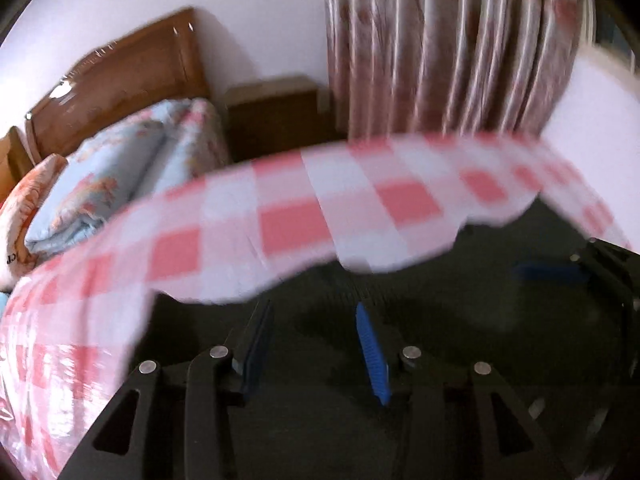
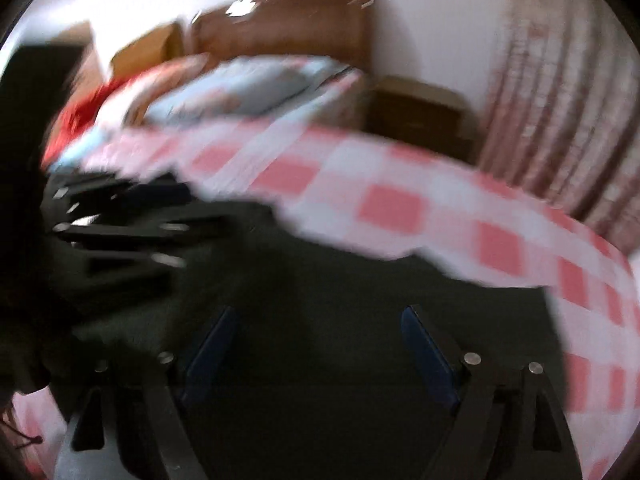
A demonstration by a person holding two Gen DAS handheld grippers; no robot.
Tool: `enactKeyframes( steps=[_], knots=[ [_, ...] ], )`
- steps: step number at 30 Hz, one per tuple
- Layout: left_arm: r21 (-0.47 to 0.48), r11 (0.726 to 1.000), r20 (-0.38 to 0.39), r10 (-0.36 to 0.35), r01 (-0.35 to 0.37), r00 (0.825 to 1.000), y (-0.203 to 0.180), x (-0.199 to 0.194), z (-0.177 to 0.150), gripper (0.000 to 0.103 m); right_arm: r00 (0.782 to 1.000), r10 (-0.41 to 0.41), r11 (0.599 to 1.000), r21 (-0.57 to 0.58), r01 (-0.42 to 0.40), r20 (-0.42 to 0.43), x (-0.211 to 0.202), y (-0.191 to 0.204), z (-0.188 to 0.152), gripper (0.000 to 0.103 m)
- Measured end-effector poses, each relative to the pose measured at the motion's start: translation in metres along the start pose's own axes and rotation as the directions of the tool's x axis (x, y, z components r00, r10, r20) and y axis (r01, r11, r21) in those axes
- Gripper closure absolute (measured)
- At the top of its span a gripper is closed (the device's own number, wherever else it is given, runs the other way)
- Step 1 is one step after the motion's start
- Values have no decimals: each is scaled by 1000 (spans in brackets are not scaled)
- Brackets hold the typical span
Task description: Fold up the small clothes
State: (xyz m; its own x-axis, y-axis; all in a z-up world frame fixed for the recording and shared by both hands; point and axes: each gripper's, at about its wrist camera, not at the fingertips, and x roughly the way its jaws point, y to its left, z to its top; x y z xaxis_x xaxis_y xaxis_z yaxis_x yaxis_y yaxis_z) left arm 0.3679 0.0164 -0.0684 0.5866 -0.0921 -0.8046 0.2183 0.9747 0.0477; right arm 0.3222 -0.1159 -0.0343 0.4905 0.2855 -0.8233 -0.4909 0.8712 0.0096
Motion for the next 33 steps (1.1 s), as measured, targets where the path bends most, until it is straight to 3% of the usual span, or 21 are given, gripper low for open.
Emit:
enactKeyframes(
  steps=[1,3,6,7,9,11,16,18,19,21,23,30,33],
  knots=[
    [13,1000,-18,10,-9,1000,-2,8,-6,58,1000,-19,999,-30,18,-25,8,5,-2,0],
    [-42,999,-4,-25,25,1000,12,6,-7,58,999,-34,999,15,34,-27,3,-7,-2,0],
    [-109,992,-16,-67,65,998,26,11,-12,58,980,-192,981,35,193,-45,-5,-37,-12,0],
    [-119,990,-15,-73,70,997,28,12,-12,58,979,-198,977,72,201,-54,-8,-51,-18,0],
    [-103,993,-16,-51,49,999,21,12,-10,58,990,-142,976,165,142,-13,-21,-79,-28,0],
    [-78,997,-13,-19,18,1000,14,12,-8,58,976,-213,961,173,217,-39,-23,-86,-33,0],
    [-101,994,-9,-34,33,999,19,10,-9,58,978,-203,960,189,207,-40,-22,-86,-31,0],
    [-102,995,9,14,-13,1000,19,6,-10,58,978,-206,959,191,209,-36,-20,-86,-30,0],
    [-124,987,57,109,-101,992,18,-3,-11,63,979,-203,959,194,206,-33,-22,-86,-30,0],
    [-168,975,165,174,-146,971,20,-23,-17,66,980,-198,960,198,200,-30,-20,-87,-32,0],
    [-208,969,251,186,-135,950,25,-39,-25,66,978,-205,959,193,206,-29,-17,-89,-34,0],
    [-280,956,402,198,-86,894,39,-85,-27,66,977,-211,959,188,213,-31,-11,-89,-33,0],
    [-299,950,485,229,-86,844,49,-130,-13,66,965,-254,947,189,261,-63,-12,-82,-26,0]
  ],
)
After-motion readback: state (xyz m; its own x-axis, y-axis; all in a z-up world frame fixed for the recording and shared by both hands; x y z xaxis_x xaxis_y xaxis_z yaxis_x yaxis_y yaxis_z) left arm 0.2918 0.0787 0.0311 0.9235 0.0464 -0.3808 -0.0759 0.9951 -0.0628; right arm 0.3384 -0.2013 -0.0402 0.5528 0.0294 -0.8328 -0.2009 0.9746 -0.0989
